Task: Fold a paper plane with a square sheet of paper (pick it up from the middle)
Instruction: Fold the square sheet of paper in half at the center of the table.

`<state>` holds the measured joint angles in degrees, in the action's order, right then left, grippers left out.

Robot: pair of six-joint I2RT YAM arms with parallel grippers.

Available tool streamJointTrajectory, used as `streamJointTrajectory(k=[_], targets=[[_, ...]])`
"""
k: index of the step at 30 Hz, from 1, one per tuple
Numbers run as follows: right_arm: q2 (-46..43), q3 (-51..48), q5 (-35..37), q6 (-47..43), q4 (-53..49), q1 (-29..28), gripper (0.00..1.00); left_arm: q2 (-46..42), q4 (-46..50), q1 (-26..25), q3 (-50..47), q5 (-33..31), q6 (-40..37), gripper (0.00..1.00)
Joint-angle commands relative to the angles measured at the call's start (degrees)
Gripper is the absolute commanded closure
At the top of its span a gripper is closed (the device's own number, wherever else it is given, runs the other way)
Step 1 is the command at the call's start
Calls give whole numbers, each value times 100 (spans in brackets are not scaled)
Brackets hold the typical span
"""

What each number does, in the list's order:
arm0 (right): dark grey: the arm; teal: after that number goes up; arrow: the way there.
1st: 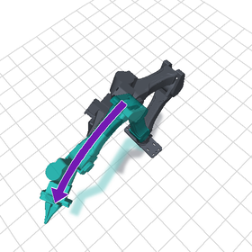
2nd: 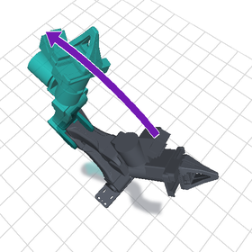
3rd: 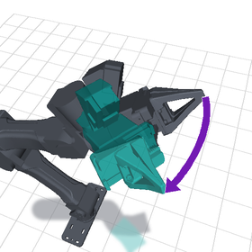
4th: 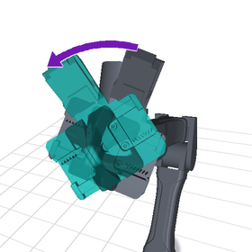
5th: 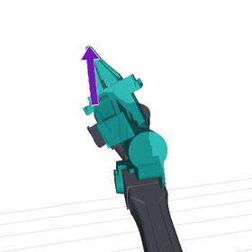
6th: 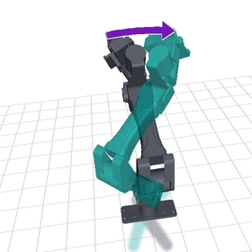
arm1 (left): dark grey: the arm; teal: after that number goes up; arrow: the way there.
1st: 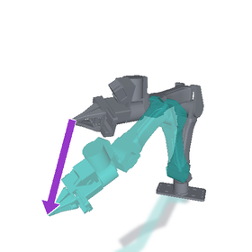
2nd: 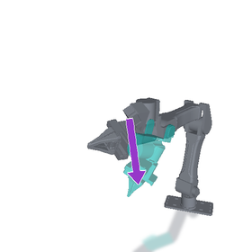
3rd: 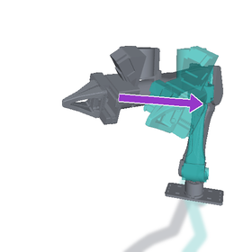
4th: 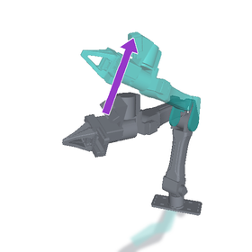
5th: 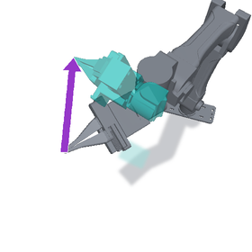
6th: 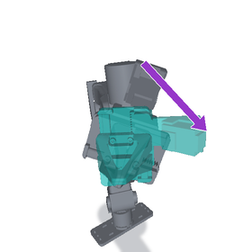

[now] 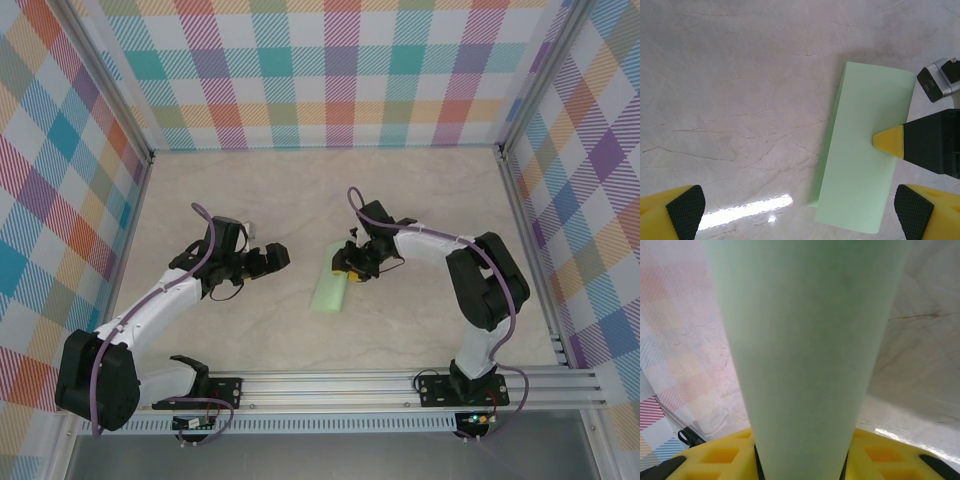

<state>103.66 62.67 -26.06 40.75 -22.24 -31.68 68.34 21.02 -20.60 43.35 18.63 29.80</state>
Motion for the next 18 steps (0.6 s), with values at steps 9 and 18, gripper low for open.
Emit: streamJointTrajectory(k=[9, 18], targets=[[79, 104, 281, -383, -426, 39, 50, -19, -10, -84, 122, 184, 120, 0], [23, 227, 565, -550, -811, 48, 42, 91, -88, -207, 182, 217, 175, 0]])
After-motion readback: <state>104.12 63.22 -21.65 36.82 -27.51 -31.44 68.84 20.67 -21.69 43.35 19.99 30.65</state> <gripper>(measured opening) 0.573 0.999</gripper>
